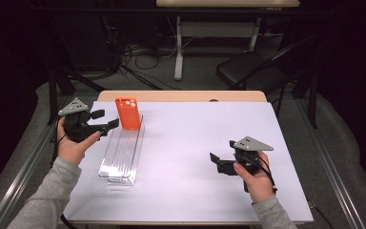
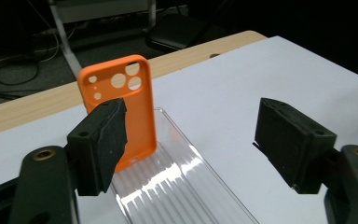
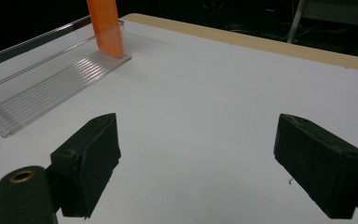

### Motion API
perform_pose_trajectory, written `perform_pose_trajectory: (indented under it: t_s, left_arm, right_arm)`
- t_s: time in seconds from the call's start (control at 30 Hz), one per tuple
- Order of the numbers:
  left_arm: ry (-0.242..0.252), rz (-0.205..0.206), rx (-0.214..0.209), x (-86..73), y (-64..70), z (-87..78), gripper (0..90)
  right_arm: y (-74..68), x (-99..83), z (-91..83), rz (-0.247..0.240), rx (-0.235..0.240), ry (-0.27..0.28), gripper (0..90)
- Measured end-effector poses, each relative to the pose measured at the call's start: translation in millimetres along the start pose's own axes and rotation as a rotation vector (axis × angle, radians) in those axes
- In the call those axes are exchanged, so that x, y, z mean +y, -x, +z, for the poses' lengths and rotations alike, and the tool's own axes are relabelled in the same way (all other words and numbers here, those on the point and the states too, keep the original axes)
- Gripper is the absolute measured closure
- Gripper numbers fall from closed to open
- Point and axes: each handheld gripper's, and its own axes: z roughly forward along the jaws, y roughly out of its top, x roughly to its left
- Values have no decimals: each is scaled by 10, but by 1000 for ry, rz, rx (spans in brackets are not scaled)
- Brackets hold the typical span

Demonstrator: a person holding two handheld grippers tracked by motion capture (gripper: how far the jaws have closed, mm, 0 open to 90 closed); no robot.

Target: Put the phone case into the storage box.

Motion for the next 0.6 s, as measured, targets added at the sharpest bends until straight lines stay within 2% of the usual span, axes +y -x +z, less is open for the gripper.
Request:
perform_pose_trajectory:
  t_s: [0.17,0.33,0.43,0.6]
  left_arm:
    - [7,15,-25,-107,108,-72,177]
    - [27,32,-79,-247,193,-126,155]
    - [33,46,-73,-342,261,-146,154]
    - [43,79,-88,-472,357,-183,139]
  right_arm:
    - [-21,-29,-82,-5,2,7,134]
    - [-26,-58,-150,-6,6,9,128]
    - [-20,-87,-162,-1,5,9,126]
    - [-19,-141,-181,0,3,0,113]
